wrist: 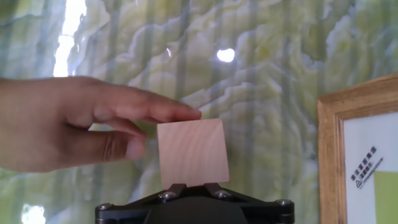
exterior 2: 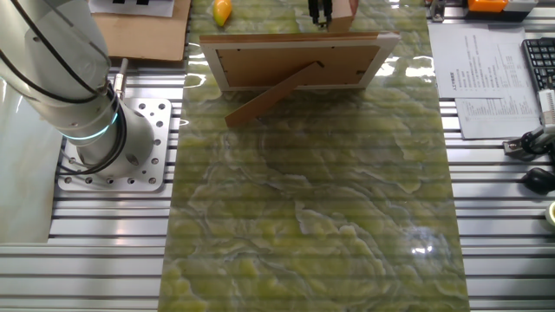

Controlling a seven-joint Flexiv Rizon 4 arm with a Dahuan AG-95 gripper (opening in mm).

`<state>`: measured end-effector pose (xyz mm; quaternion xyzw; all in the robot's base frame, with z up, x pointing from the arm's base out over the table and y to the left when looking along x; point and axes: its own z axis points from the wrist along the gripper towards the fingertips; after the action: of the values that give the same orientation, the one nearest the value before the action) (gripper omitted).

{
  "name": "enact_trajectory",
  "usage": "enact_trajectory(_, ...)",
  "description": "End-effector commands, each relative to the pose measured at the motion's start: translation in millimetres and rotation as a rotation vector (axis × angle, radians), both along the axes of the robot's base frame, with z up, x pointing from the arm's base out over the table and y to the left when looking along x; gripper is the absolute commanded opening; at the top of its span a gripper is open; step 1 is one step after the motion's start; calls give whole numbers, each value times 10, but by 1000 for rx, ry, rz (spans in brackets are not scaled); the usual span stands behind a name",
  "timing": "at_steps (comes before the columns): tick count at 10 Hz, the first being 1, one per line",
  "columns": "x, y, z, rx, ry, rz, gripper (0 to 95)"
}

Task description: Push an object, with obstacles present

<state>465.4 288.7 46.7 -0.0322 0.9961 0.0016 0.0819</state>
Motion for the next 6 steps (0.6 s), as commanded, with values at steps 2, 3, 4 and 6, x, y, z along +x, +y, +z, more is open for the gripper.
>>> enact_trajectory(2, 46, 0, 15, 2, 2, -2, 0)
enact_trajectory(3, 61, -1, 19, 2, 1, -2, 0)
enact_trajectory(4, 91, -15, 18, 2, 0, -1, 0)
enact_trajectory(6, 163, -37, 14, 4, -3, -3, 0)
